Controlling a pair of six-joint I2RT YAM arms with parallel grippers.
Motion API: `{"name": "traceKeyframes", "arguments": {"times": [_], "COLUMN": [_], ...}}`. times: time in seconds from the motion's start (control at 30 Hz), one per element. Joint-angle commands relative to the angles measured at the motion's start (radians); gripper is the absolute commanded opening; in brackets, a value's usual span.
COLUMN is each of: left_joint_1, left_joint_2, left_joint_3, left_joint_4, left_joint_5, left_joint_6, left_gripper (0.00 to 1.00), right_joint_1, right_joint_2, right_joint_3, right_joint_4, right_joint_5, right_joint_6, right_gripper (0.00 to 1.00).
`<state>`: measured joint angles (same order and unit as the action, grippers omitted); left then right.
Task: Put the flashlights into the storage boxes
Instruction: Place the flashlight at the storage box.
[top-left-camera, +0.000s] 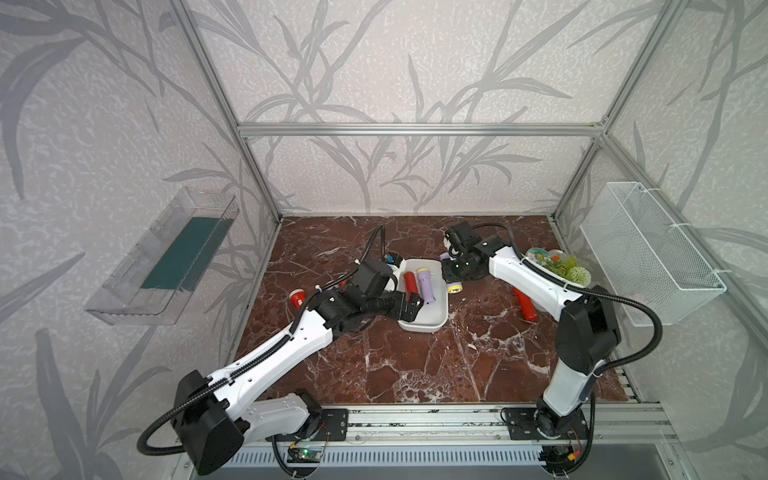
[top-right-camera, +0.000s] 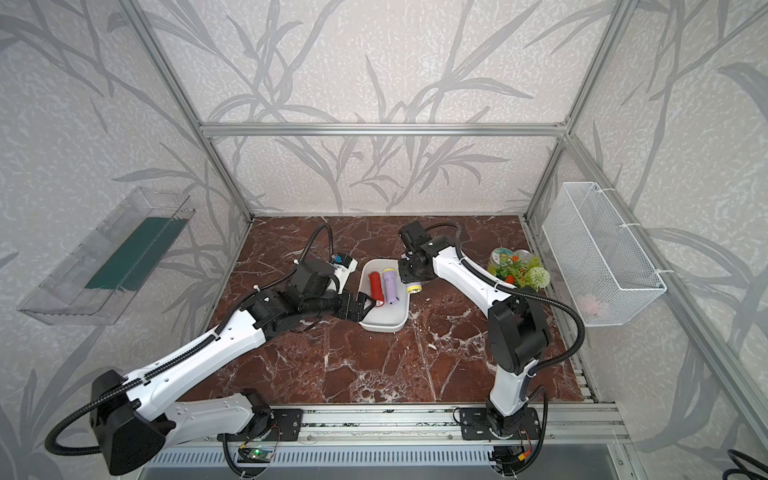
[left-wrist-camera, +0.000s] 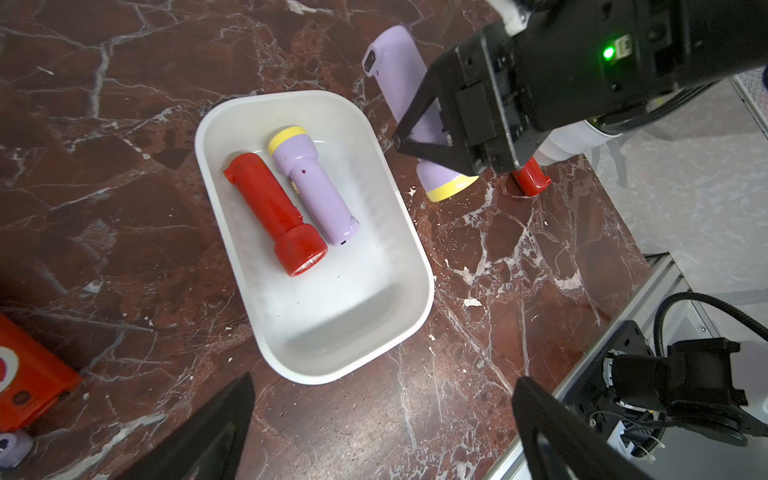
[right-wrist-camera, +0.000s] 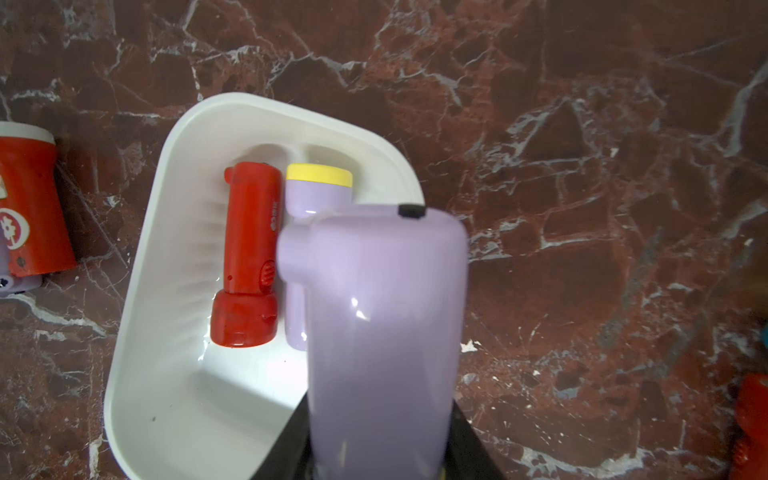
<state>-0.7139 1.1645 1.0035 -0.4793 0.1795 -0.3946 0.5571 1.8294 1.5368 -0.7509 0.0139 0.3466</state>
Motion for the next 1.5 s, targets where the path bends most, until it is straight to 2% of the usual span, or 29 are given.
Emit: {"name": "traceKeyframes", "arguments": {"times": [0.0,0.47,0.87,1.1,1.3,1.47], "left_joint_1": [0.015,0.045,0.056,0.059,0.059,0.06], "left_joint_2": [-0.051,-0.128,-0.141,-0.14,-0.131,-0.117], "left_joint_3": [-0.023,-0.079,-0.081,-0.079,-0.076,-0.069], "left_joint_4": [-0.02,-0.015,-0.005,-0.004,0.0,0.005], "left_joint_5": [-0.019,0.0,0.016,0.021,0.023,0.038], "left_joint_6": [-0.004,-0.006,-0.007,-0.01,-0.012,-0.016], "left_gripper": [0.99,0.99,0.99,0.99,0.99,0.99], "right_joint_1": [0.024,0.057,0.057,0.057,0.061,0.064], "right_joint_2": [0.047,0.227,0.311,0.311,0.252,0.204], "right_joint_3": [0.061,0.17,0.221,0.222,0.196,0.193], "right_joint_4": [-0.052,-0.076,-0.114,-0.114,-0.086,-0.099], "right_joint_5": [0.011,0.008,0.043,0.053,0.048,0.057], "right_joint_6": [0.014,0.041,0.056,0.054,0.043,0.032], "right_gripper": [0.36,0.36,0.37,0.43,0.48,0.48]}}
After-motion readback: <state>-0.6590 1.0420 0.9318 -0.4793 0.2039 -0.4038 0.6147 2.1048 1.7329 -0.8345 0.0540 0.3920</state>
